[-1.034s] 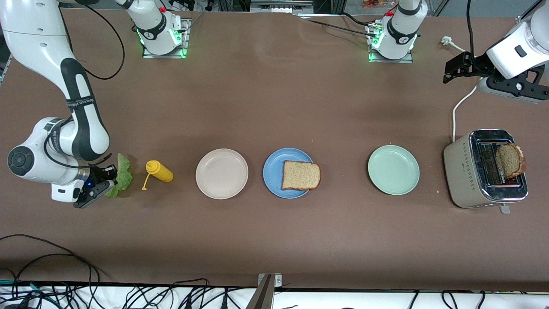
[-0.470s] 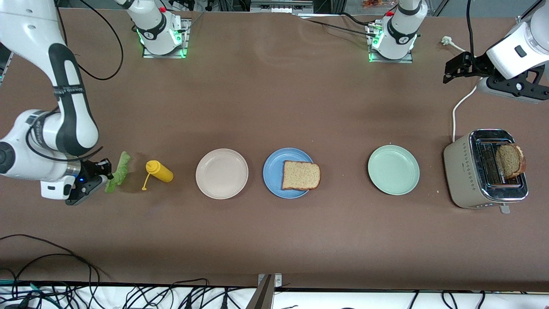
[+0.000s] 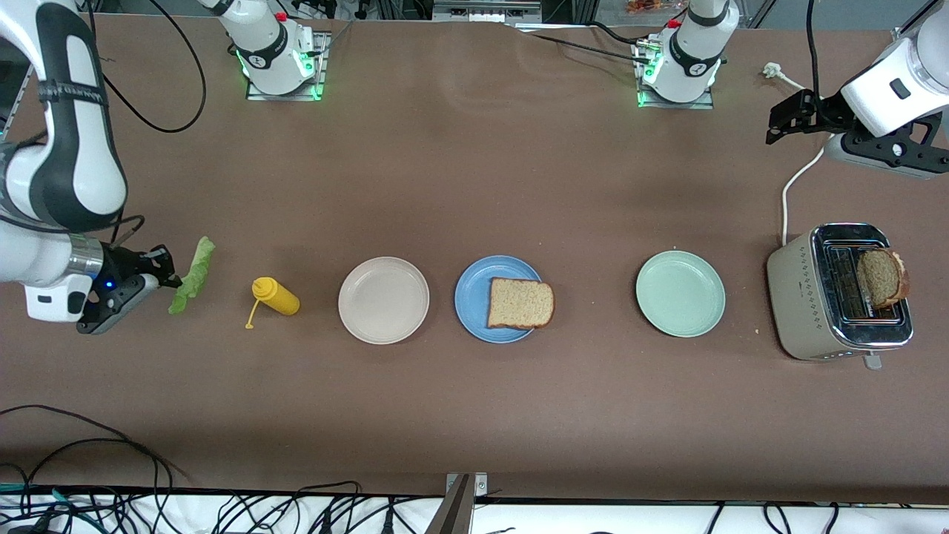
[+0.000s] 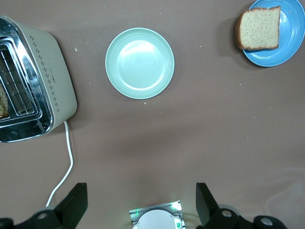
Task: Make sandwich in blue plate with both arms
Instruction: 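Lift the lettuce with the right gripper and carry it past the mustard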
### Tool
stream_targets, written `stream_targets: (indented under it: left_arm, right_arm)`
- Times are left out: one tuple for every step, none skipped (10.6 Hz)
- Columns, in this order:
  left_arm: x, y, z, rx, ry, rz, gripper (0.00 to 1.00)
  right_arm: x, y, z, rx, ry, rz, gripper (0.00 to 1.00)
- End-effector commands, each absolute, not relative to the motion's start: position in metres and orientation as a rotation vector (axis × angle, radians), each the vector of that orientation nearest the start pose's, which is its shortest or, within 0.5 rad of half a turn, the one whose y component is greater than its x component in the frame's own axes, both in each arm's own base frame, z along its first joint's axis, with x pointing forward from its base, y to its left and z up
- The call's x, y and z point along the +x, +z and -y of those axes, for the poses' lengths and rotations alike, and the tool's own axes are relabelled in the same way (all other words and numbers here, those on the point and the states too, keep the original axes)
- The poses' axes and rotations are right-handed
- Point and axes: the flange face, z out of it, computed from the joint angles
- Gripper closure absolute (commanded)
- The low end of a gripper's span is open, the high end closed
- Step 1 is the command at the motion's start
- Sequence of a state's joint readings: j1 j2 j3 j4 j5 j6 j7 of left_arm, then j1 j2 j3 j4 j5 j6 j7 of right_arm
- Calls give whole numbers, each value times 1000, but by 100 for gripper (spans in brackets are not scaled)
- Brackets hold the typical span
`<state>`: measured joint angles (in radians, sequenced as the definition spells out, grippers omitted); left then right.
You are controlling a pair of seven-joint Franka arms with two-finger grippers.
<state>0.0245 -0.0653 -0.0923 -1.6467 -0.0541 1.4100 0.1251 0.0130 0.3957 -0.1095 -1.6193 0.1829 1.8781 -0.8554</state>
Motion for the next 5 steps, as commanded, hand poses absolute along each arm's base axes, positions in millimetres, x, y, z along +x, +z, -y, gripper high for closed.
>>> stream_targets:
  left_arm:
    - [525,621,42,-3170,262,-316,0]
    - [526,621,44,-3166,262,-320,0]
    - [526,621,43,-3165,262,-317,0]
    - [526,621,43,-3165,262,-317,0]
    - [526,621,43,-3165,262,-319,0]
  right_arm:
    - [631,435,-8,-2813,131,863,100]
    - [625,443,-31,-2824,164,807,100]
    - [619,454,-53,-2843,187,748,100]
    - [613,463,-77,-2867,218,688,100]
    - [610,472,-101,-2885,232,657,100]
